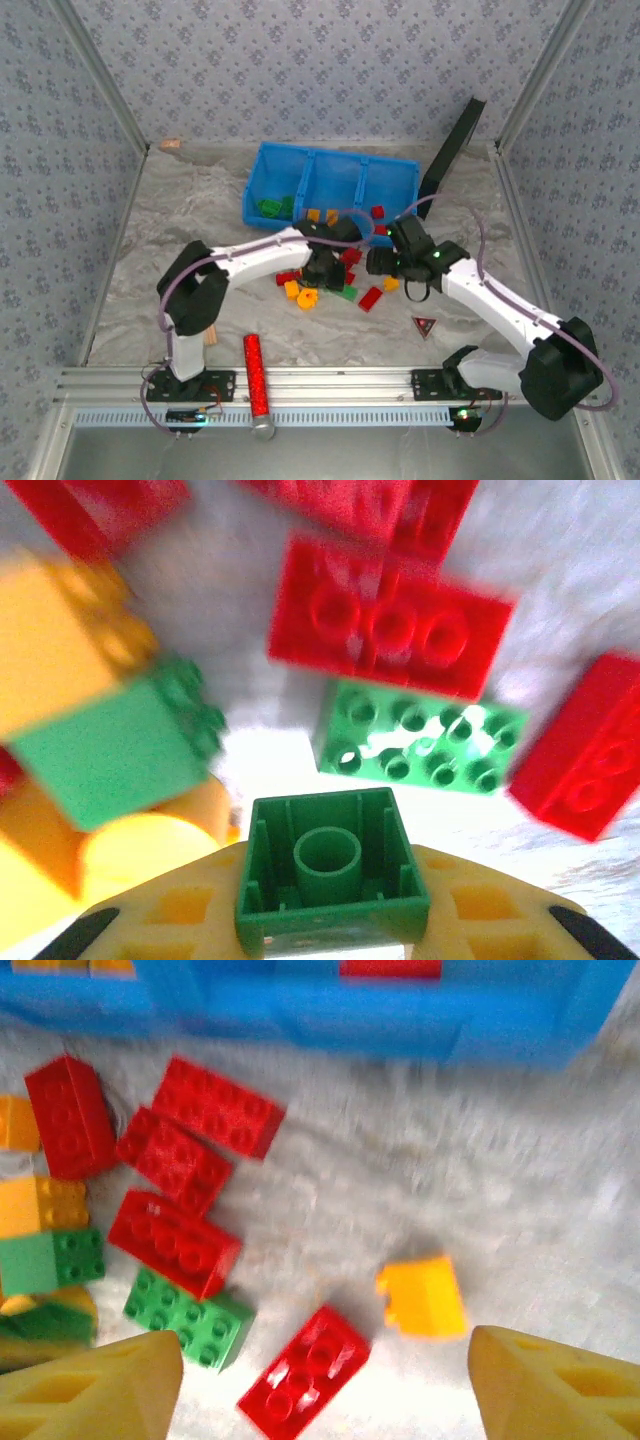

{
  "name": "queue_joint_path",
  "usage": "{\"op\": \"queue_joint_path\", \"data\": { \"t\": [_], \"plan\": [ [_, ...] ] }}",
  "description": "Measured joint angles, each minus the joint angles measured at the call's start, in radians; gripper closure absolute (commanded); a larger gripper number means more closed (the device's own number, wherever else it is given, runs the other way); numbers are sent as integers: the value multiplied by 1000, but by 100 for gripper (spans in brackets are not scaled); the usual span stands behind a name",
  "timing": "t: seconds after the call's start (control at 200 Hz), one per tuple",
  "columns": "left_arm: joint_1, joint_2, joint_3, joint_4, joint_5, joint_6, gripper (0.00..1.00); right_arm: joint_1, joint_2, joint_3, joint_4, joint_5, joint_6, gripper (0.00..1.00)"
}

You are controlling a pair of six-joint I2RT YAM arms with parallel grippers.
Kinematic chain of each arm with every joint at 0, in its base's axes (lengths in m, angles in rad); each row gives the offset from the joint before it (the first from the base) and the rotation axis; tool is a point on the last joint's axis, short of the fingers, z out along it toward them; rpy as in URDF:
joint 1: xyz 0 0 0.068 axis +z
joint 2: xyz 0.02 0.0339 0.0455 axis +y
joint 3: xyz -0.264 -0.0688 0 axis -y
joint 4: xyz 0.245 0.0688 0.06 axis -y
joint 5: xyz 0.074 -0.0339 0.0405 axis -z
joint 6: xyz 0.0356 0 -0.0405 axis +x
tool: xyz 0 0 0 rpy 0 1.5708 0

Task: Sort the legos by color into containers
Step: Place the lego in the container.

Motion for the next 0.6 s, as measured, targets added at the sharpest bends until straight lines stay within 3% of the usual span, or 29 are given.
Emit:
{"op": "queue_joint_path", "data": {
  "t": [0.28, 0.6],
  "plan": [
    [188, -101, 130, 8, -80, 69, 73, 179, -22, -133, -10, 17, 246, 22],
    [388, -35, 266, 73, -202, 103, 75, 292, -8, -212, 29, 40, 471, 21]
  ]
}}
